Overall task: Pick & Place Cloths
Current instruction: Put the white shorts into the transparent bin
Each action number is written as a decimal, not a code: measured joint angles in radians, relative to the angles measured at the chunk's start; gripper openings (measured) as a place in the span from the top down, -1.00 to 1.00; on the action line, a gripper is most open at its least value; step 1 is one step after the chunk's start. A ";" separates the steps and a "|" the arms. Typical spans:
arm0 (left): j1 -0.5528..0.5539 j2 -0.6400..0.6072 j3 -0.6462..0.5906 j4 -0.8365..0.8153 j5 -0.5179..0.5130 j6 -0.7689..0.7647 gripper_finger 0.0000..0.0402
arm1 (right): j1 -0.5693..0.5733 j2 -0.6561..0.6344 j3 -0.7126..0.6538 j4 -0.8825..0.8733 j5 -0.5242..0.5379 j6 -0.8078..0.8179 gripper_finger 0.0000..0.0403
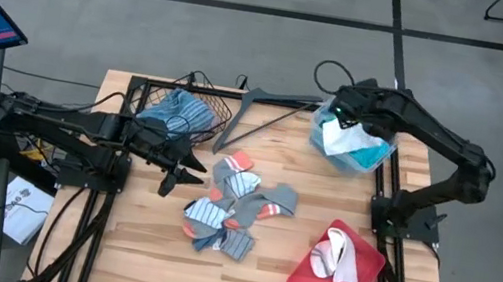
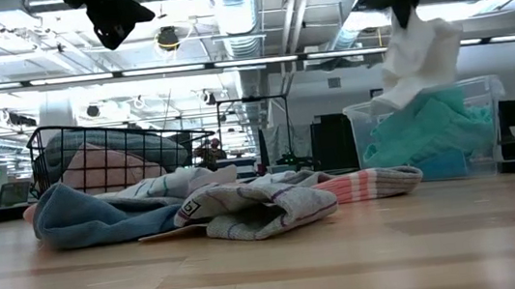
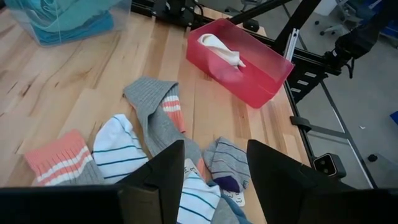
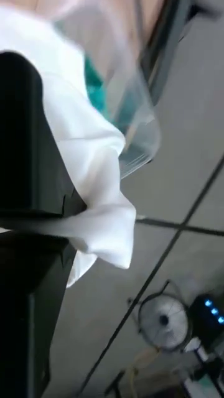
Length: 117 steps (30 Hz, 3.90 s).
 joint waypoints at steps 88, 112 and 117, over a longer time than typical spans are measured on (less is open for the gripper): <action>0.000 0.000 0.000 0.000 -0.079 -0.079 0.05 | 0.066 -0.039 -0.409 0.542 -0.450 -0.588 -0.26; 0.000 0.000 0.000 0.000 -0.087 -0.100 0.05 | -0.162 -0.072 -0.409 0.455 -0.450 -0.261 0.98; 0.000 0.000 0.000 0.000 -0.093 -0.104 0.05 | -0.234 -0.072 -0.427 0.467 -0.515 -0.048 0.98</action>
